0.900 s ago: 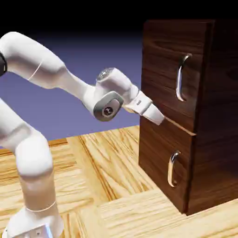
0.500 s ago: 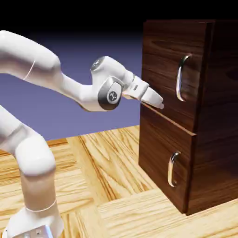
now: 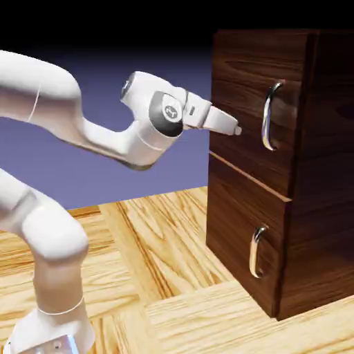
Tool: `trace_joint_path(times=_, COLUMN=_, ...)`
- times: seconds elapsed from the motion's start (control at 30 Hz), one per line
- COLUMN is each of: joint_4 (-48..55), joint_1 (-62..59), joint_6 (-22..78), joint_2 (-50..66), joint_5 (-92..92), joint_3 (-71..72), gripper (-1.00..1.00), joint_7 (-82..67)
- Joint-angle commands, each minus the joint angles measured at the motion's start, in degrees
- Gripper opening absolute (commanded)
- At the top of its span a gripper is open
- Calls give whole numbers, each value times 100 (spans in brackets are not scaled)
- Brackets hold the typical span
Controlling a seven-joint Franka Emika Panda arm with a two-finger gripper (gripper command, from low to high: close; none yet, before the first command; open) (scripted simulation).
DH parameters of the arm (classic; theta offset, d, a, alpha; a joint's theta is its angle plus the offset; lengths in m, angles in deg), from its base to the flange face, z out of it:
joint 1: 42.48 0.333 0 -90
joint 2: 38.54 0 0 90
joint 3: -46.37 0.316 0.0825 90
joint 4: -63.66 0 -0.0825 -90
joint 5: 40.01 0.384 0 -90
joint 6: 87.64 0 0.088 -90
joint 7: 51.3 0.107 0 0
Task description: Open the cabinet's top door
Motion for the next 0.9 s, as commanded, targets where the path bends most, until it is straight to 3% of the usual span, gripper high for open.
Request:
trace_joint_path(times=0.0, joint_4=37, joint_1=59, joint_6=0, joint_2=-35, joint_5=-250, joint_3=-75, gripper=0, joint_7=195)
trace_joint_path(times=0.87, joint_4=988, joint_1=1589, joint_6=13, joint_2=-956, joint_5=-6728, joint_3=-2014, gripper=0, joint_7=5267)
